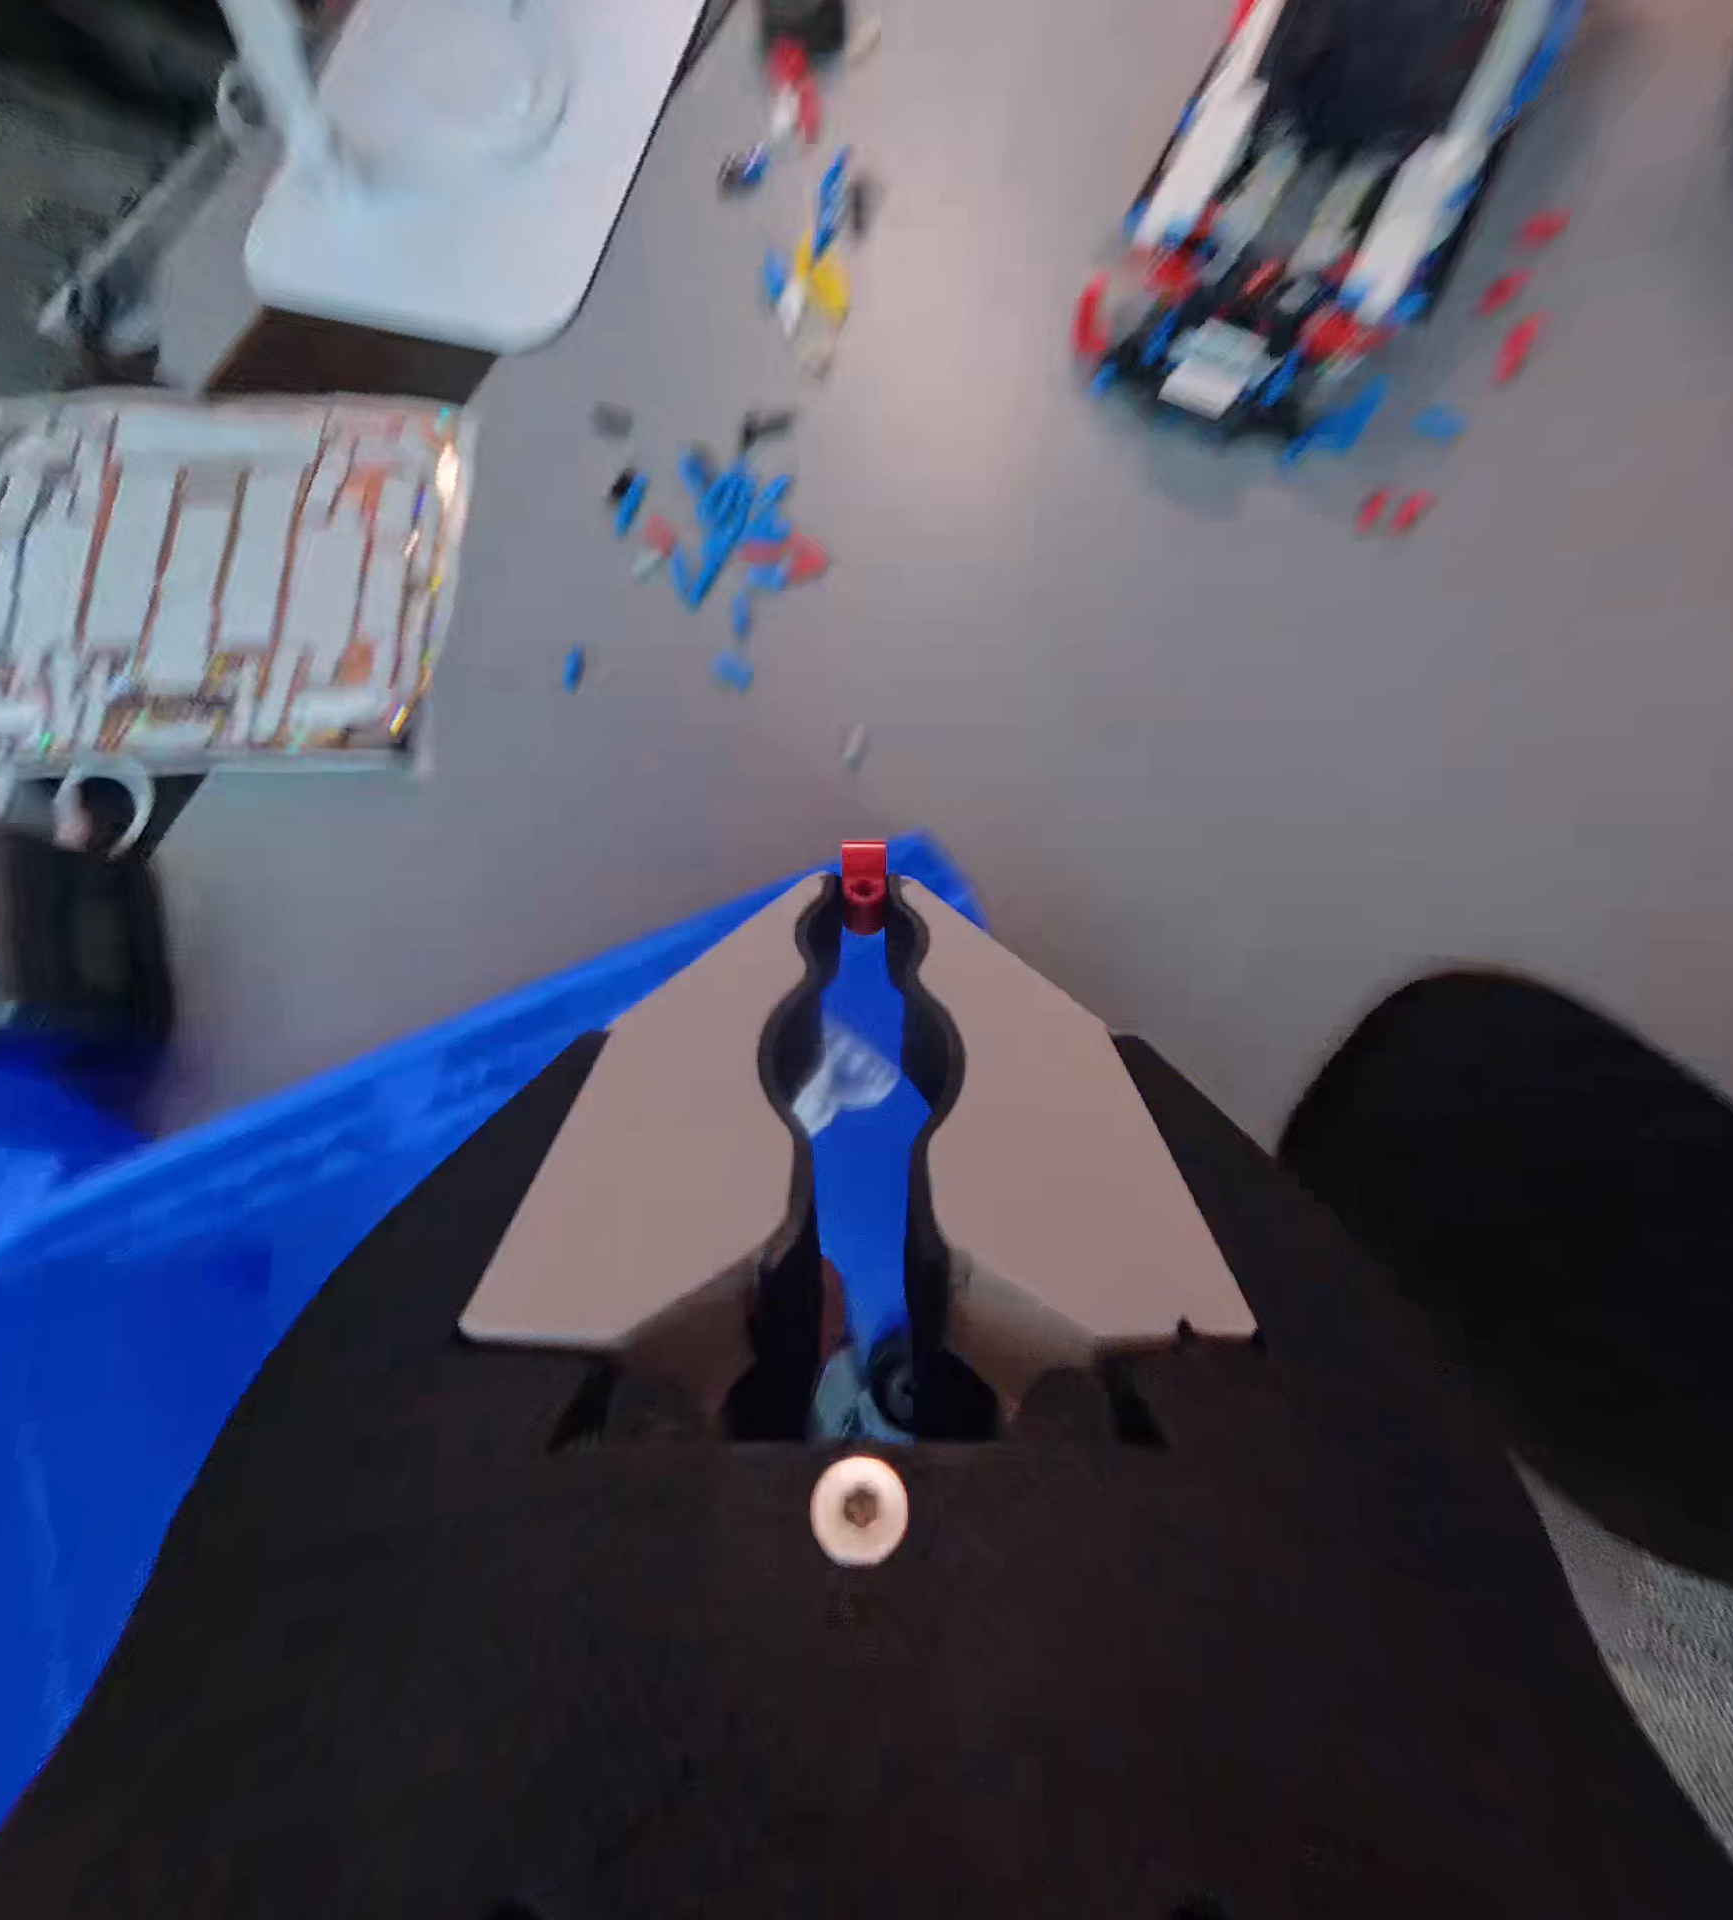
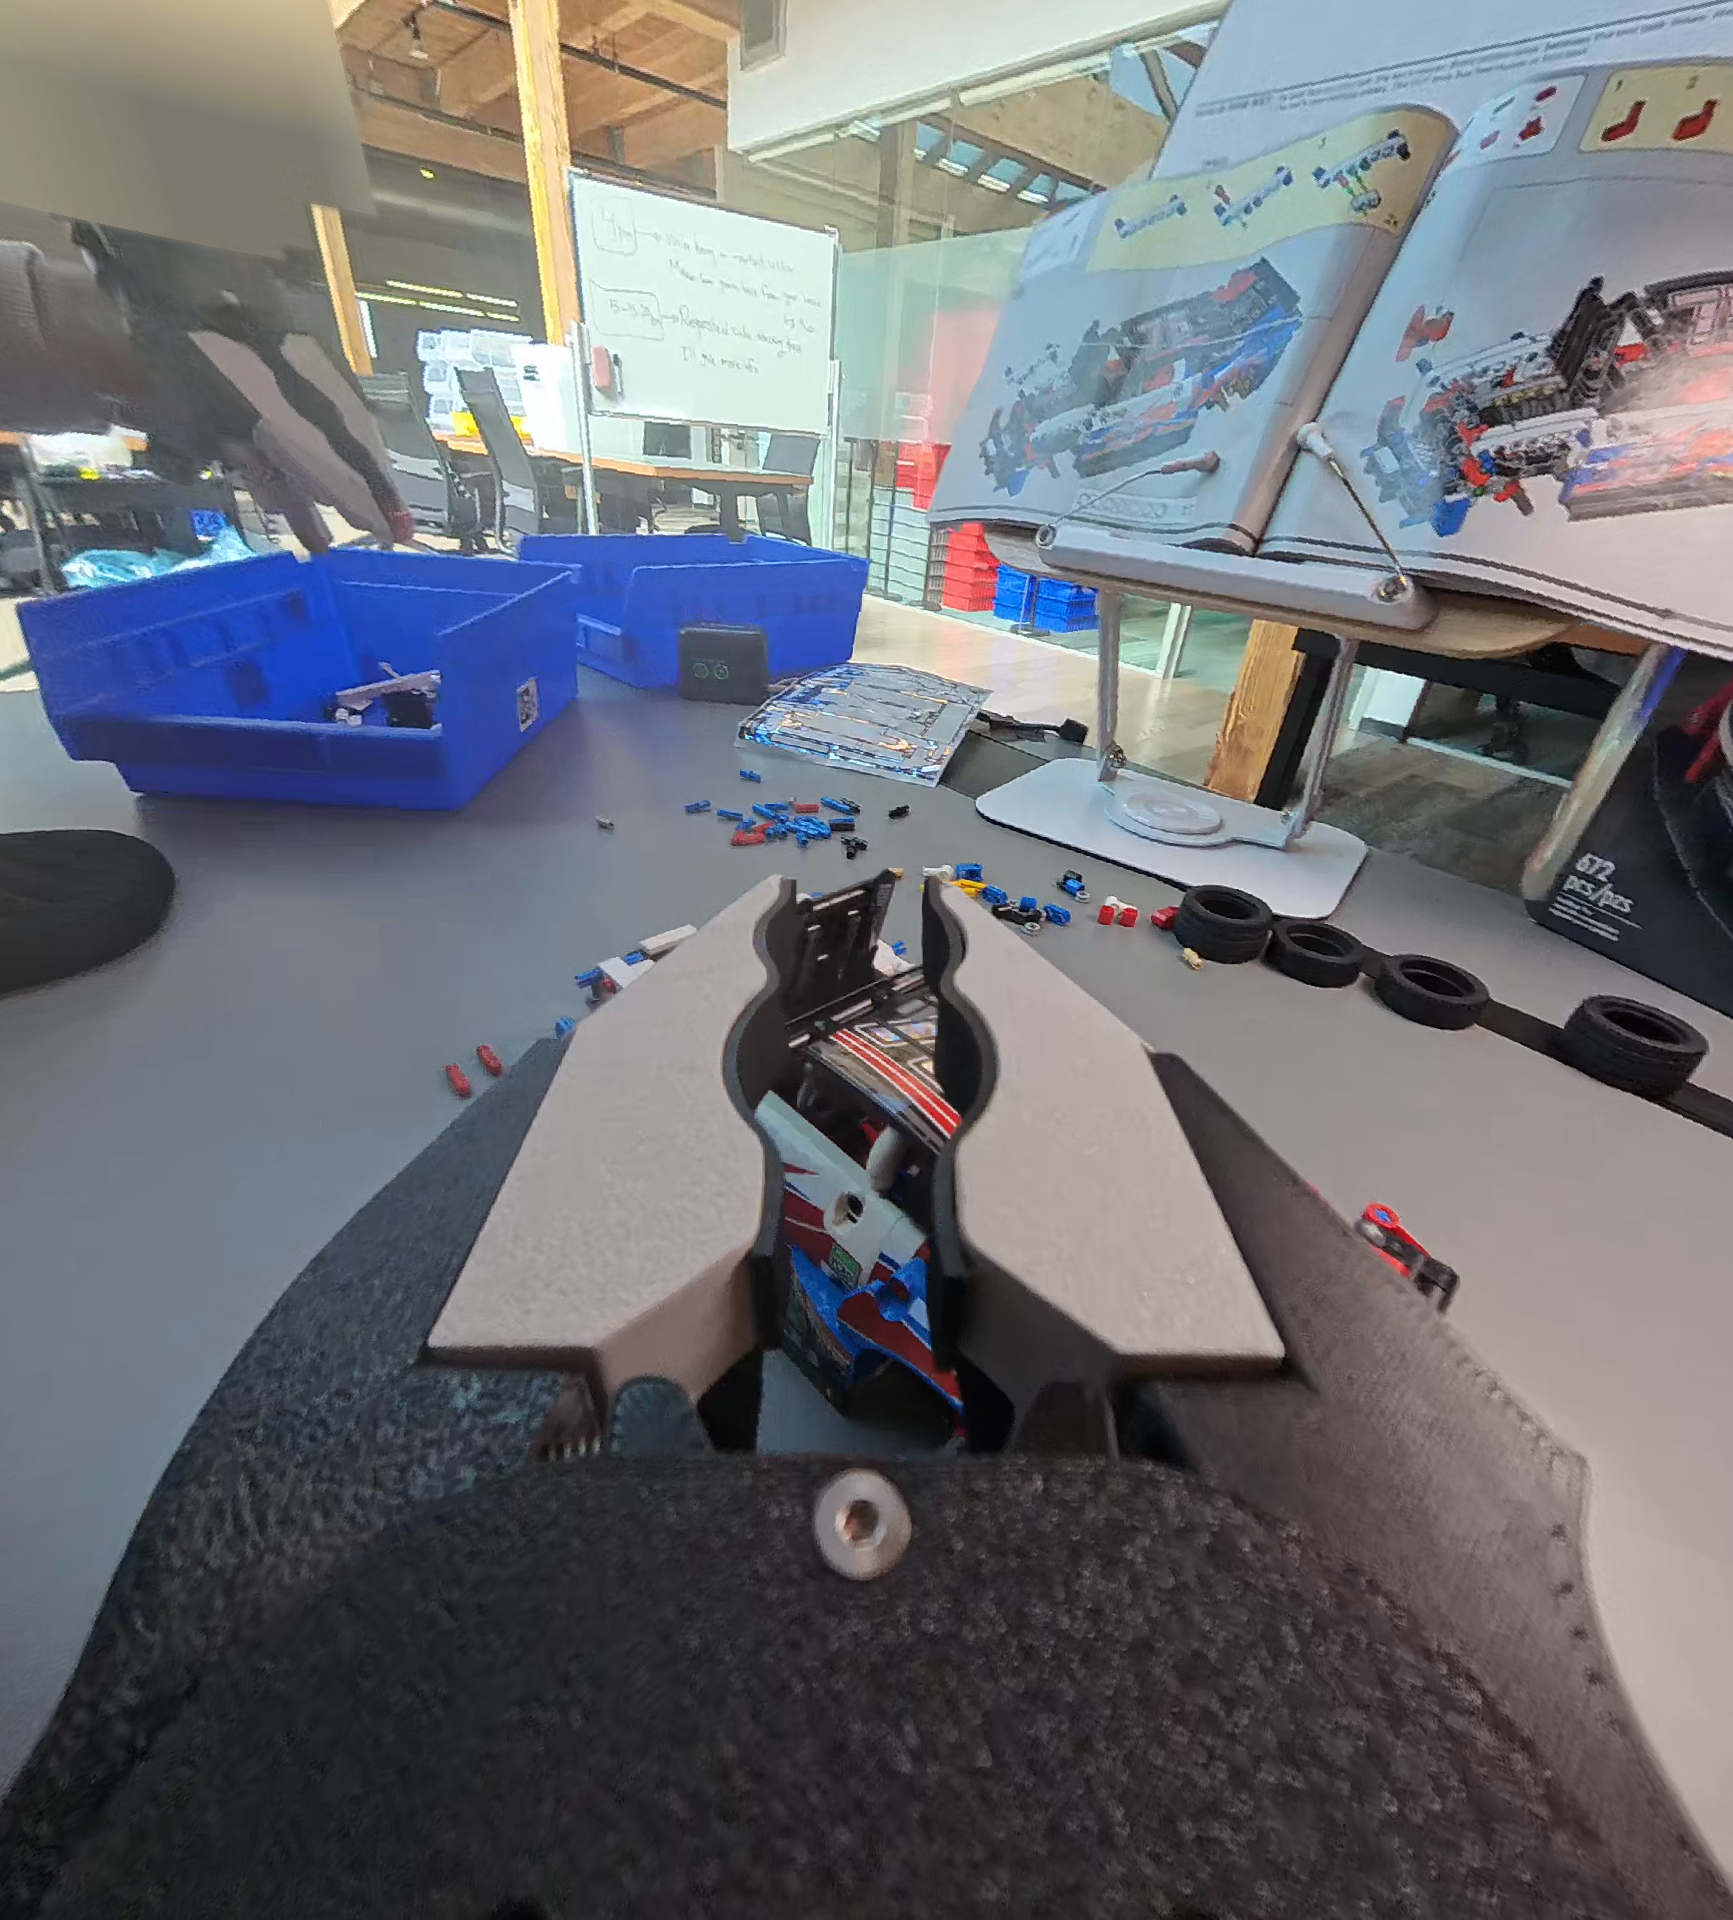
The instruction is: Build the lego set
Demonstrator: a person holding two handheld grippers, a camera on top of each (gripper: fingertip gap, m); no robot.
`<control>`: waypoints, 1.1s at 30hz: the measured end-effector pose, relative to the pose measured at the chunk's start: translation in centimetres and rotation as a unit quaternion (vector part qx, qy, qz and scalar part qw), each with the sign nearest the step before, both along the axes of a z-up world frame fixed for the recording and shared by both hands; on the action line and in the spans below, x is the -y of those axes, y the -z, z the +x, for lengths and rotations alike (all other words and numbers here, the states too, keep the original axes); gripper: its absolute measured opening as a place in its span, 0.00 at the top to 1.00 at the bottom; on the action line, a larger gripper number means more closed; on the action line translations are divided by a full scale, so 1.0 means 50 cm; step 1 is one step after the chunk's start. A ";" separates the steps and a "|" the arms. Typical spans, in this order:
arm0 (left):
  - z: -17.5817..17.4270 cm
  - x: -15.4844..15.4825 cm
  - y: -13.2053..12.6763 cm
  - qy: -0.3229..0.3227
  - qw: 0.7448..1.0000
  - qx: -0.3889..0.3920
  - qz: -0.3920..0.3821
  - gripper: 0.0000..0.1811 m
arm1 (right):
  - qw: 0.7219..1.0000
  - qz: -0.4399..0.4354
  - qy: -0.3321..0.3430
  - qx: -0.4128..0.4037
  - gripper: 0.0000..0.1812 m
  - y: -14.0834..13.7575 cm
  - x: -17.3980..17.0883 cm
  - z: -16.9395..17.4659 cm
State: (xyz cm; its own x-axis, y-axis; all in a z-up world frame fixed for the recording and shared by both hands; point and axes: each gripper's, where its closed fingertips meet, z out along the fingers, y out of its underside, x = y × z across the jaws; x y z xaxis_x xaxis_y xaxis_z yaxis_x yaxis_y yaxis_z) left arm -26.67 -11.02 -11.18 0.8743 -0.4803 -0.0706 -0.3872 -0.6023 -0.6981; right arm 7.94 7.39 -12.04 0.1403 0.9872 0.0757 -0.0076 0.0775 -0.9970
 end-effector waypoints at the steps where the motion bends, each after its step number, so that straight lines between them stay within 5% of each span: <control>1: 0.071 -0.015 -0.023 0.031 0.998 0.040 0.034 0.97 | 1.000 0.011 -0.015 0.000 0.88 -0.005 0.016 -0.007; 7: 0.391 -0.088 -0.083 0.142 0.930 0.307 0.146 0.97 | 0.979 0.151 -0.126 0.046 0.81 -0.026 0.163 -0.070; 11: 0.511 -0.130 -0.090 0.161 0.857 0.472 0.127 0.97 | 0.953 0.273 -0.117 0.057 0.79 -0.050 0.226 -0.101; 15: 0.590 -0.136 -0.069 0.191 0.826 0.525 0.068 0.97 | 0.930 0.344 -0.107 0.071 0.79 -0.062 0.240 -0.103; 23: 0.649 -0.109 -0.013 0.208 0.835 0.509 -0.010 0.97 | 0.900 0.398 -0.140 0.106 0.92 -0.030 0.264 -0.085; 26: 0.655 -0.102 0.005 0.203 0.840 0.503 -0.011 0.97 | 0.911 0.356 -0.167 0.125 0.93 -0.010 0.271 -0.074; 29: 0.623 -0.116 0.019 0.167 0.877 0.447 0.053 0.95 | 0.941 0.270 -0.140 0.146 0.93 0.008 0.224 -0.051; 33: 0.539 -0.124 0.052 0.099 0.931 0.320 0.144 0.89 | 0.936 0.142 -0.075 0.314 0.93 0.139 0.108 0.022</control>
